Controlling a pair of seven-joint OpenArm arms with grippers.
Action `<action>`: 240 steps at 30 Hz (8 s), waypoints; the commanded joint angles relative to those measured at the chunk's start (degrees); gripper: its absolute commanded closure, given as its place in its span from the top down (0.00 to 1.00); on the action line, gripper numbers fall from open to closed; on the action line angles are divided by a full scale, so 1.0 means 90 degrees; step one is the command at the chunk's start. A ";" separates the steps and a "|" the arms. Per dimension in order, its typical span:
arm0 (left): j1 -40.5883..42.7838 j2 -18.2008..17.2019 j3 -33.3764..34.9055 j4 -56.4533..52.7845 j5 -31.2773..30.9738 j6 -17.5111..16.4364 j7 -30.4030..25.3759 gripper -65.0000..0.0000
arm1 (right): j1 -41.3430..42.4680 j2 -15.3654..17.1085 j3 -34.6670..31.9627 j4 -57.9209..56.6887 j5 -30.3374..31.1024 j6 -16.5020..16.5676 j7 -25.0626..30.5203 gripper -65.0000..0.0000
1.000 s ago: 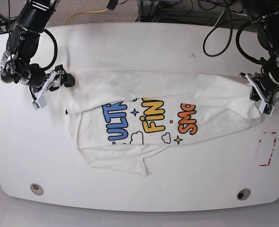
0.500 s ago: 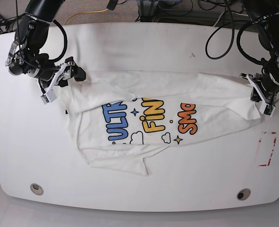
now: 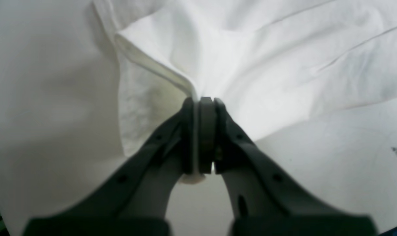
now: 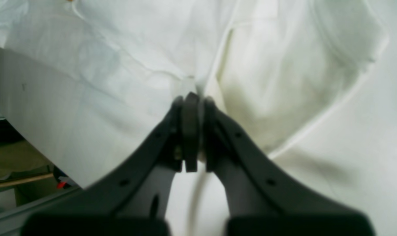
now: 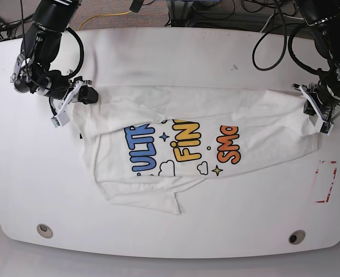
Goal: Fold the T-shirt properly
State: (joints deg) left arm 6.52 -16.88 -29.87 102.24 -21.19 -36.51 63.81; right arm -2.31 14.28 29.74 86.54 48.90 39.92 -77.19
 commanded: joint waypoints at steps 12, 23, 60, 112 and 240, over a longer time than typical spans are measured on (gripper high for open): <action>-0.0095 -0.0366 -0.0017 -0.1186 -0.0053 -0.0011 -0.0453 0.00 | -0.0110 0.0264 0.0022 0.0098 0.0129 0.0009 0.0064 0.00; -0.0105 -0.0717 0.0178 -0.1968 -0.0053 -0.0011 -0.0629 0.31 | -0.0188 0.0264 -0.0271 0.0098 0.0119 0.0009 0.0073 0.00; -0.0114 -0.2114 -0.0799 -0.2075 -0.0112 -0.0388 -0.0912 0.53 | -0.0227 0.0606 -0.0252 0.0138 -0.0535 0.0009 0.0083 0.00; 0.1829 -0.0620 0.0374 -0.0825 0.0533 -0.0388 -0.1146 0.53 | -0.1751 0.0518 0.0110 0.1339 -0.0545 0.0009 0.0083 0.00; 0.2025 -0.0844 0.0403 -0.0786 0.0543 -0.0388 -0.0970 0.53 | -0.1106 0.0850 0.0940 0.1173 -0.0359 0.0009 0.0054 0.77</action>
State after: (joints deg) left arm 24.84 -23.75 -26.13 95.18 -17.89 -39.99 54.11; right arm -12.27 20.80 36.64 94.26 44.97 39.90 -77.12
